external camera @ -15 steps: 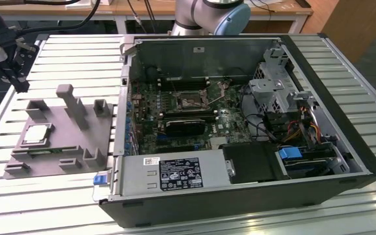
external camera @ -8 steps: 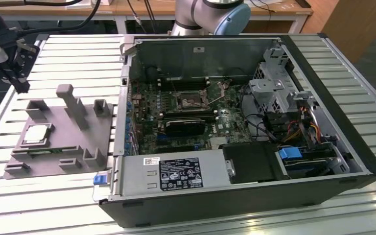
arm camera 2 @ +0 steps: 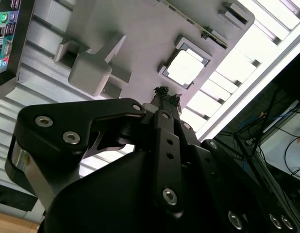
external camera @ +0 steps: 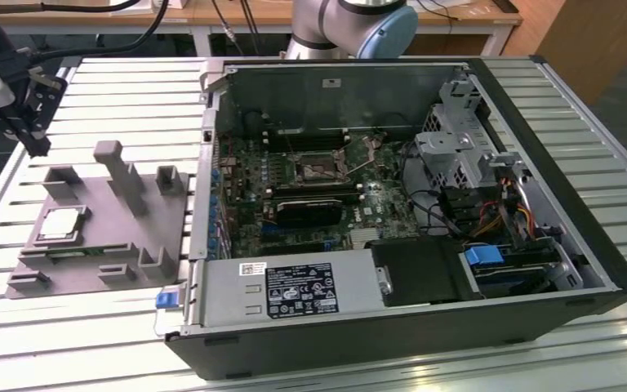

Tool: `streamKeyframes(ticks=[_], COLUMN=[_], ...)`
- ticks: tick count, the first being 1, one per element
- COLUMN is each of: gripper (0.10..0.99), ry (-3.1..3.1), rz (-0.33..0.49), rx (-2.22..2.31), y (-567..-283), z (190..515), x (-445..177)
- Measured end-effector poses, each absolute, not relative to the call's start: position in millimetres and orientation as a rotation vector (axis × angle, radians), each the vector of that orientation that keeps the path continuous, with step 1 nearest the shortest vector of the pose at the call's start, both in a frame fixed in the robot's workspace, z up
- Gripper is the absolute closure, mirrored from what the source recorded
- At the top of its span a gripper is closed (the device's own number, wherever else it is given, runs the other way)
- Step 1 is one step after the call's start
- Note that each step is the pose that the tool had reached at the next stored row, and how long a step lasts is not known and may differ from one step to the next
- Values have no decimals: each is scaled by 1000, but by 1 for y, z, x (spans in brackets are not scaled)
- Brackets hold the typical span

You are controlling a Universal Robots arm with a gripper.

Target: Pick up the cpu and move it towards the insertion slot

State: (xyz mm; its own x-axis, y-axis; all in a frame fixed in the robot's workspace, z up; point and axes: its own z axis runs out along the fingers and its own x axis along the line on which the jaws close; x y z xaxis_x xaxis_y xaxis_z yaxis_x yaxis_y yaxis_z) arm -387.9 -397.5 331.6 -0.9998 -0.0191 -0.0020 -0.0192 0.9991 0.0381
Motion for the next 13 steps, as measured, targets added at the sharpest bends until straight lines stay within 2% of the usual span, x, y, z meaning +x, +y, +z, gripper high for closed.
streamKeyframes(ticks=[13], gripper=[984], ry=[3139], rz=[60], rx=[-30], y=[-397], z=[321], x=[-390])
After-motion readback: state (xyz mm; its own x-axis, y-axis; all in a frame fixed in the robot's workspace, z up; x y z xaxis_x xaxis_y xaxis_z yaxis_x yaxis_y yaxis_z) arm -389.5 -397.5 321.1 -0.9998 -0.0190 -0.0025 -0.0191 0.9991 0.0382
